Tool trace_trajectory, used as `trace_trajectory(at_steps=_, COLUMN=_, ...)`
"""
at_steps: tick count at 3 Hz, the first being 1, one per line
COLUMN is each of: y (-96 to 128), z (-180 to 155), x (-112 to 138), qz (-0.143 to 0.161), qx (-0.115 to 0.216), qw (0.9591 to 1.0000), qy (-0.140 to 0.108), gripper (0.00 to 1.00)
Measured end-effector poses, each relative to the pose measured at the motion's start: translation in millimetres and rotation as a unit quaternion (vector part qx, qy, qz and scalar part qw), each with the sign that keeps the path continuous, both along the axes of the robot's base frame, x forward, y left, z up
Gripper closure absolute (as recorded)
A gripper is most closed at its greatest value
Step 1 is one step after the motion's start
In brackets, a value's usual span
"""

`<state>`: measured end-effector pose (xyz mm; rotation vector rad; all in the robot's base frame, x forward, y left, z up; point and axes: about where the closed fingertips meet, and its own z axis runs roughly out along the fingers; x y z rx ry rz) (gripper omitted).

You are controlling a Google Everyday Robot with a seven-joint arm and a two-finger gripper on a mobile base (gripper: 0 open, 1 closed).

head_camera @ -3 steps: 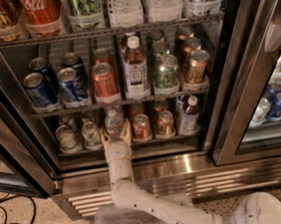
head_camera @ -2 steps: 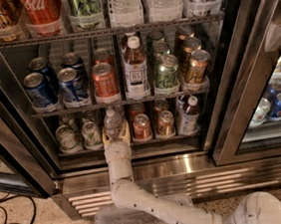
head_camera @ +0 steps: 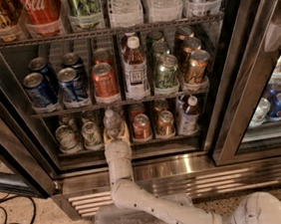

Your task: Pick water bottle from bottom shelf of fridge

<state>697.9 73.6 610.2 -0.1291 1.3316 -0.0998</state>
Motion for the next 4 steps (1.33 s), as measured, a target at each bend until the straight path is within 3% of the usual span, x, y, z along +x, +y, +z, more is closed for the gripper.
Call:
trace_trajectory(at_steps=2, y=-3.7, z=5.7, x=-20.6, qz=-0.002, qx=0.01, qw=0.9999, qy=0.003, gripper=1.0)
trace_trajectory(at_steps=4, y=-5.8, z=11.3, x=-33.5, qz=-0.001, qx=0.016, qw=0.9999, qy=0.004, gripper=1.0)
